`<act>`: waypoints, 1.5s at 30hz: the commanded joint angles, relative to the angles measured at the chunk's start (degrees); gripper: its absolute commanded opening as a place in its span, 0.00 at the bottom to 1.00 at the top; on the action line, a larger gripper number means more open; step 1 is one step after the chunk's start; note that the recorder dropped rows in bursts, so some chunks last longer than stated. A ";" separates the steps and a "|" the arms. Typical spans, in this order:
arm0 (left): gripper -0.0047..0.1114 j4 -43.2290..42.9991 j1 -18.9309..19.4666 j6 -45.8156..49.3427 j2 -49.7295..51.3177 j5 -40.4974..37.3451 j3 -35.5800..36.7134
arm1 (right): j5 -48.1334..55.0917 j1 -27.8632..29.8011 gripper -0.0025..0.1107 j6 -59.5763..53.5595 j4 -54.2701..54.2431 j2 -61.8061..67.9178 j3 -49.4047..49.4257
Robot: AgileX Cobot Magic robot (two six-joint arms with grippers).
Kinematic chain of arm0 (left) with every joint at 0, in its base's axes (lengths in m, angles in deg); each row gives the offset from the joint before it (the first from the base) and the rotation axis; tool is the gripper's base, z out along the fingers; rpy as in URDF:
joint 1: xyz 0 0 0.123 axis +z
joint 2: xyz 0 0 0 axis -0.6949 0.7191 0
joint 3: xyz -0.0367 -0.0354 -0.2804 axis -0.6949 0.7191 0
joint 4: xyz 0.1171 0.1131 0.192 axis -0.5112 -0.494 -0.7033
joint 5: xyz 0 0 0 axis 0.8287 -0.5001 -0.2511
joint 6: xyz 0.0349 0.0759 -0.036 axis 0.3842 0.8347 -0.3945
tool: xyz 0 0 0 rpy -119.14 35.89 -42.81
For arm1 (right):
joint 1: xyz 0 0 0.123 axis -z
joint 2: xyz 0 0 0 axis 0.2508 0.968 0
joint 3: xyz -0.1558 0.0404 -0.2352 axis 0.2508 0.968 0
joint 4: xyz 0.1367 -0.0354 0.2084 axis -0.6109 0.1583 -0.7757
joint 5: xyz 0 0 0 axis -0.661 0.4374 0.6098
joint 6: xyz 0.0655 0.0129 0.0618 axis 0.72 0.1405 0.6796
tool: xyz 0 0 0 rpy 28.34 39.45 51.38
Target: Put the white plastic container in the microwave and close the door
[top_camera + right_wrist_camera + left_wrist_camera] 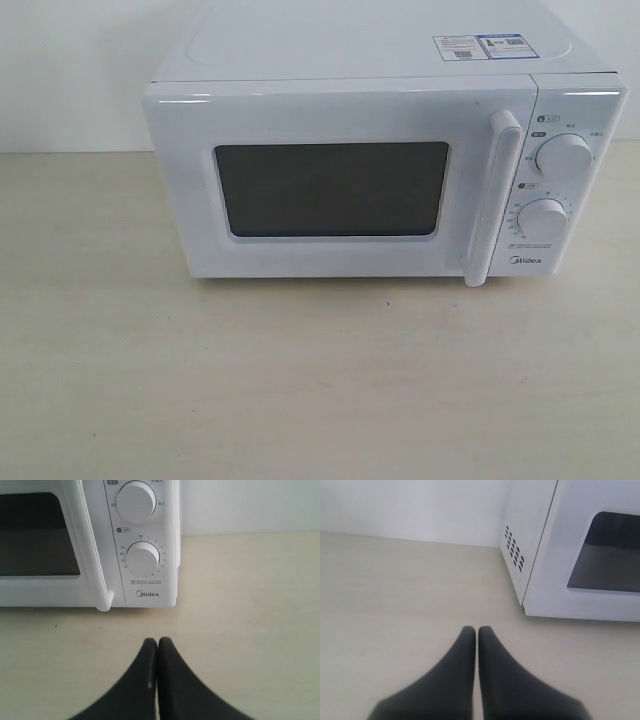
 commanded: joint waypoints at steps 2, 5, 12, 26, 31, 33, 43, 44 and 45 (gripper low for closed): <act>0.08 -0.69 0.16 0.38 -0.13 0.92 0.21 | -0.43 0.27 0.02 0.10 0.37 -0.28 -0.04; 0.08 -0.69 0.16 0.38 -0.13 0.92 0.21 | -0.43 0.27 0.02 0.10 0.37 -0.28 -0.04; 0.08 -0.69 0.86 0.38 -0.13 0.92 0.21 | -0.43 0.27 0.02 0.10 0.37 -0.28 -0.04; 0.08 -0.69 1.79 0.38 -0.13 0.92 0.21 | -0.29 0.27 0.02 0.10 0.37 -0.28 -0.04; 0.08 -0.69 1.79 0.38 -0.13 0.92 0.21 | -0.27 0.27 0.02 0.10 0.48 -0.28 -0.04; 0.08 -0.69 1.79 0.38 -0.13 0.92 0.21 | -0.27 0.27 0.02 0.10 0.48 -0.28 -0.04; 0.08 -0.69 1.79 0.38 -0.13 0.92 0.21 | -0.27 0.27 0.02 0.10 0.48 -0.28 -0.04; 0.08 -0.69 1.79 0.38 -0.13 0.92 0.21 | -0.27 0.27 0.02 0.10 0.48 -0.28 -0.04; 0.08 -0.69 1.79 0.38 -0.13 0.92 0.21 | -0.27 0.27 0.02 0.10 0.48 -0.28 -0.04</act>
